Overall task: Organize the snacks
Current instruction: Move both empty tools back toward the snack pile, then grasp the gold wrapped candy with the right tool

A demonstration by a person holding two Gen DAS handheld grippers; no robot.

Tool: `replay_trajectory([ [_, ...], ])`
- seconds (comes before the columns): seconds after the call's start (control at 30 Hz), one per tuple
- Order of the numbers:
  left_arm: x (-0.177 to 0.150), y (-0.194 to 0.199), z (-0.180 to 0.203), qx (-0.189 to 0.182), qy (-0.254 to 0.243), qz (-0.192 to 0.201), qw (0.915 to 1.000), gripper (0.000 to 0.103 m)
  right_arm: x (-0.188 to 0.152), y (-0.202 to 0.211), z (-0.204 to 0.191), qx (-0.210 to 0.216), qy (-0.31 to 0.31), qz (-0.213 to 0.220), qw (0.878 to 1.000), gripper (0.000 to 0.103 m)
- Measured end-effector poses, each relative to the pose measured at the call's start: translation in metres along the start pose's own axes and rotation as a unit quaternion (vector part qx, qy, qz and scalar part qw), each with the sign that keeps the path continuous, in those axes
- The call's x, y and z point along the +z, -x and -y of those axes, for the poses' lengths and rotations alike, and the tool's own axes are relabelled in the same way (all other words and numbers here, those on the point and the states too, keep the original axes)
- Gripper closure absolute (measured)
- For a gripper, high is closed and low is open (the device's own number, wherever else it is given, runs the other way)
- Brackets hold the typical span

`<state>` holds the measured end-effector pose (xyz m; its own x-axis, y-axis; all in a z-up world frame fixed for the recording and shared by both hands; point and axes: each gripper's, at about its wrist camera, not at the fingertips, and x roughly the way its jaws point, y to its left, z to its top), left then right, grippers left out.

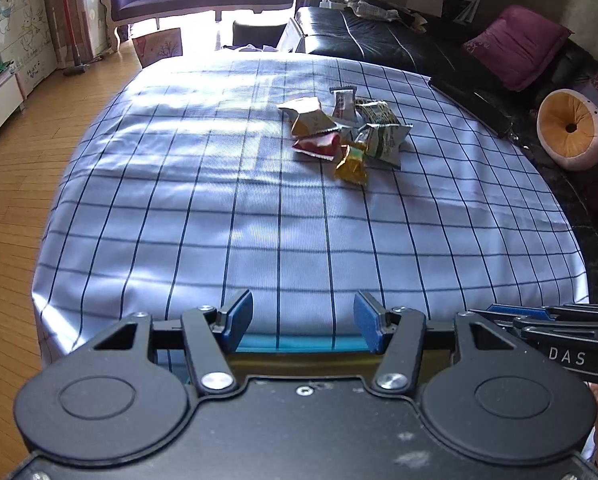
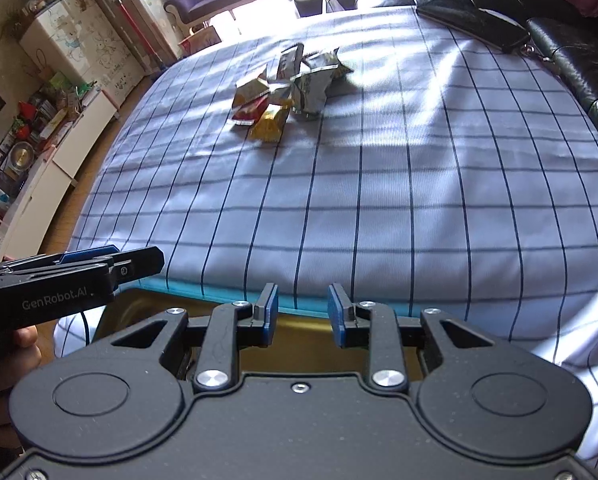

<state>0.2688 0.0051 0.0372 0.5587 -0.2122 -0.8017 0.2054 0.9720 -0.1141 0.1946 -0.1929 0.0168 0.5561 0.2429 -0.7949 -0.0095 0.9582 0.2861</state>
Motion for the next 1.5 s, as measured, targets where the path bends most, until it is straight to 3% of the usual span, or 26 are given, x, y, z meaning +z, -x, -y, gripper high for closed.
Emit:
replay_trajectory([
  [0.53,0.064,-0.057,-0.008,0.002,-0.022,-0.020,0.9996,0.046,0.055,-0.029,0.009,-0.009,-0.020,0.032,0.999,0.063],
  [0.9,0.107,-0.099,-0.037,-0.003,0.029,-0.063,0.9976,0.047,0.079,-0.061,-0.009,-0.002,-0.022,0.034,0.999,0.063],
  [1.27,0.149,-0.126,-0.047,0.011,0.043,-0.059,0.9973,0.047,0.101,-0.089,-0.029,-0.016,-0.016,0.067,0.998,0.063],
  [1.5,0.171,-0.135,-0.047,0.010,0.043,-0.048,0.9978,0.047,0.110,-0.110,-0.033,-0.015,-0.027,0.060,0.998,0.062],
])
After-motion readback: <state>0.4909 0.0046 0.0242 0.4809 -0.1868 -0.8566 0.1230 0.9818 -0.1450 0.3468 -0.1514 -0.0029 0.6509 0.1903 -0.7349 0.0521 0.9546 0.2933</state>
